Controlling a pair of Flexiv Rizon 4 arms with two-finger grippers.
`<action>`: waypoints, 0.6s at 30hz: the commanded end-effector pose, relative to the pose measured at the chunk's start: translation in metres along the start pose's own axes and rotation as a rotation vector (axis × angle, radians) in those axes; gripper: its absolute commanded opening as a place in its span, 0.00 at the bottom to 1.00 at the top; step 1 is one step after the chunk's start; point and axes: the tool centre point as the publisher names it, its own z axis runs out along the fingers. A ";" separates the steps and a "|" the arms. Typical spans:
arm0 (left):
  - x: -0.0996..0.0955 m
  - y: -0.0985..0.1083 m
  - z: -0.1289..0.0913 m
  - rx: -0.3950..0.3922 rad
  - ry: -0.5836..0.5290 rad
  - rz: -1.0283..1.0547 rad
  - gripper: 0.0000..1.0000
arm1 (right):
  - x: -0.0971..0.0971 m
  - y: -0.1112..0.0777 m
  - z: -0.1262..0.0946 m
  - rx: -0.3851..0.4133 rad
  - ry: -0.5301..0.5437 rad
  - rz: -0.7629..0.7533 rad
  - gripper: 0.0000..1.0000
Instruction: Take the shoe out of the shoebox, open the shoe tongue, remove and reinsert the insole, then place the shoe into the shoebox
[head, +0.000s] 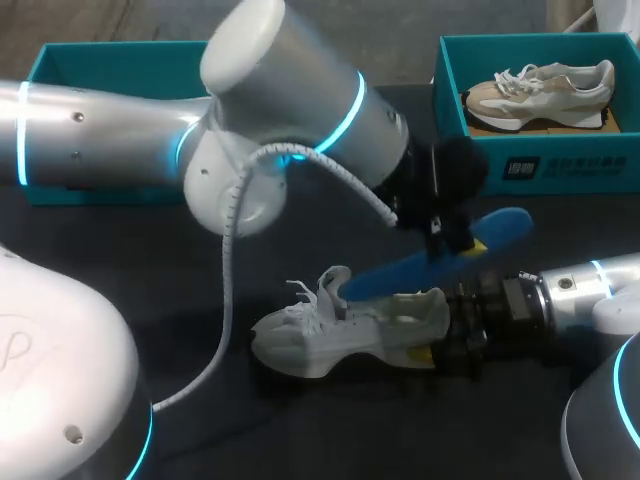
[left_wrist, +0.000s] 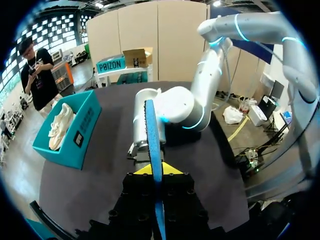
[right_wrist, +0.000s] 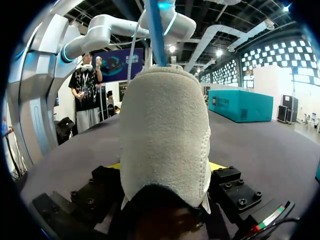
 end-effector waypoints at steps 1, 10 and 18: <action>0.006 -0.005 -0.027 0.029 0.030 0.012 0.00 | 0.000 0.001 0.002 0.002 -0.001 0.000 0.00; 0.021 -0.031 -0.074 0.165 0.090 0.085 0.00 | 0.000 0.001 0.002 0.002 -0.001 0.000 0.00; 0.033 -0.058 -0.109 0.235 0.079 0.103 0.00 | 0.000 0.001 0.002 0.002 -0.001 0.000 0.00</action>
